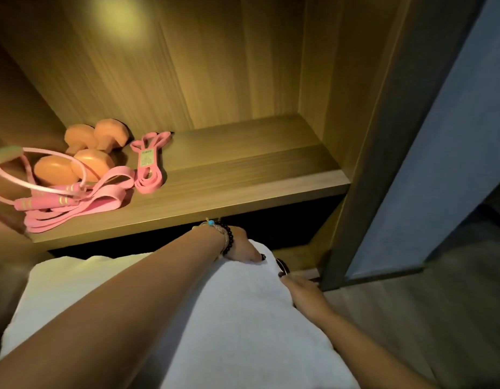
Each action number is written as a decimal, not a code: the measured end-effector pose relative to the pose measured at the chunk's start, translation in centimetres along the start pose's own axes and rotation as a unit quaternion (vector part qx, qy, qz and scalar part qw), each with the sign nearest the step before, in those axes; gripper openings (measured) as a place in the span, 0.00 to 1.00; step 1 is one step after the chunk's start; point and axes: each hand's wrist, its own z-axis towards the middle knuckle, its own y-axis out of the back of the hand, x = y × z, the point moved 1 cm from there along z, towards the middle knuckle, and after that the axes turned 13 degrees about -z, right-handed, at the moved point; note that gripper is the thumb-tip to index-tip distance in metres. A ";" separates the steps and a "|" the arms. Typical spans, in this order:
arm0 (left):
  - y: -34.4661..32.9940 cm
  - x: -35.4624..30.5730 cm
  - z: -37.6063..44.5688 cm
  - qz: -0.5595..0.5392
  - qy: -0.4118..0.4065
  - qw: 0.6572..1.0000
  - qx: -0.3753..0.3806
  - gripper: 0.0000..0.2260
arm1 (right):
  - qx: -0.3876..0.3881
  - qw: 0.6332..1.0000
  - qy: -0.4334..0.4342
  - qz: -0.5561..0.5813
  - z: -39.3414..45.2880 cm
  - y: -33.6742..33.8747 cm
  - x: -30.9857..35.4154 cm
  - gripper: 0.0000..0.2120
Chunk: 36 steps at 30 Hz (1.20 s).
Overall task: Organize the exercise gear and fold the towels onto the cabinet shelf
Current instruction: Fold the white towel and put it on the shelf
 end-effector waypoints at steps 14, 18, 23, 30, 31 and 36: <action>0.7 0.8 0.9 -0.465 -0.252 0.834 -0.156 0.08 | 0.056 0.968 -0.092 0.228 2.4 2.0 -5.0 0.40; 1.0 1.3 0.7 -0.531 -0.269 0.789 -0.154 0.05 | 0.132 0.914 -0.058 0.379 1.9 3.5 -4.2 0.23; 1.3 0.8 -0.3 -0.579 -0.252 0.759 -0.160 0.06 | 0.096 0.908 -0.031 0.407 0.9 6.4 -1.7 0.18; 5.4 -5.9 -1.9 -0.351 -0.185 0.917 -0.029 0.12 | 0.021 0.903 0.112 0.415 -3.6 12.9 1.4 0.19; 5.4 -7.2 -1.7 -0.334 -0.190 0.923 0.006 0.14 | 0.024 0.907 0.113 0.406 -4.1 13.5 2.0 0.17; 4.2 -9.7 1.1 -0.433 -0.281 0.848 0.119 0.18 | -0.072 0.951 0.081 0.290 -4.2 14.7 4.1 0.17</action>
